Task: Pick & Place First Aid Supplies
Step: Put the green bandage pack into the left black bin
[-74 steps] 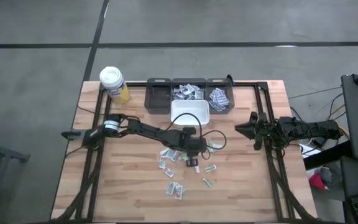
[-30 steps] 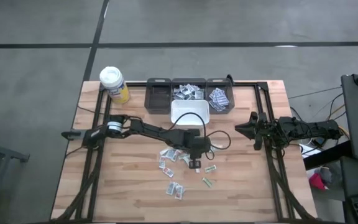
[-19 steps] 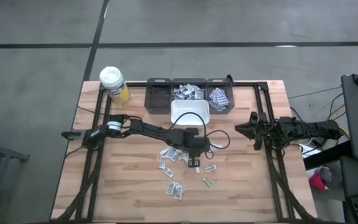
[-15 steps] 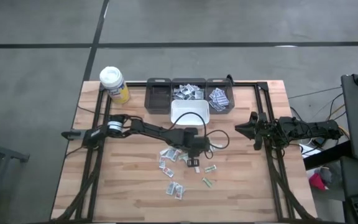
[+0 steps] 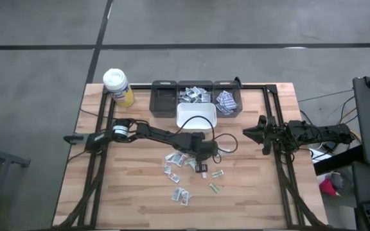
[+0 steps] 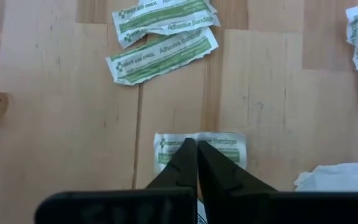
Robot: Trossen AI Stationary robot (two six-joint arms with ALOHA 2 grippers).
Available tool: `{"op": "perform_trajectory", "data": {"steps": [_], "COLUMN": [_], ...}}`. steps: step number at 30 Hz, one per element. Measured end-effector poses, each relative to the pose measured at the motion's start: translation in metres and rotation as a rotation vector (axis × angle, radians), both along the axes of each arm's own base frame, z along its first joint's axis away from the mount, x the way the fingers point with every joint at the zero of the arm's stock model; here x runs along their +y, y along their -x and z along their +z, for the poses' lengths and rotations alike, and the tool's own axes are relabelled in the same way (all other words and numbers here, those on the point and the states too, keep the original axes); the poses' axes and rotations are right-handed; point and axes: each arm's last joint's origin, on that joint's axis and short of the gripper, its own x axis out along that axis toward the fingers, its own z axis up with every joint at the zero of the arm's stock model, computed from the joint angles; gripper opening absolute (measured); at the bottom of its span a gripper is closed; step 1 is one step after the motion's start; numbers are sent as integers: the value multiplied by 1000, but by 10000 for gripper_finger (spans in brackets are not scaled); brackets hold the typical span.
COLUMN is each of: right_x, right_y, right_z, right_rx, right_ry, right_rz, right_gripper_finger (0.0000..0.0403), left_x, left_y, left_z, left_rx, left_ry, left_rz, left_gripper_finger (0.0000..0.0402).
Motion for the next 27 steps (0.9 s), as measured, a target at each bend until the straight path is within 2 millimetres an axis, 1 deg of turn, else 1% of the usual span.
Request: {"op": "perform_trajectory", "data": {"steps": [3,6,8,11,14,17,19,21,24,27], "right_x": [0,0,0,0,0,0,0,0,0,0], "right_y": [0,0,0,0,0,0,0,0,0,0], "right_z": [0,0,0,0,0,0,0,0,0,0], "right_rx": [0,0,0,0,0,0,1,0,1,1], "right_ry": [0,0,0,0,0,0,0,0,0,0], "right_rz": [0,0,0,0,1,1,1,1,0,0], "right_gripper_finger": [63,63,63,63,63,63,63,63,63,63], "left_x": [0,-2,-1,1,4,12,20,32,56,87], "left_y": [-2,-3,-2,5,17,30,40,48,54,58], "left_z": [7,22,43,85,120,147,163,174,178,178], "left_rx": [1,24,15,-2,13,41,53,66,105,160], "left_ry": [5,3,-7,-70,-191,-329,-426,-504,-566,-592], "left_rz": [-3,-10,-5,22,71,109,139,177,230,262], "left_gripper_finger": [1,0,0,0,0,0,0,0,0,0]}}
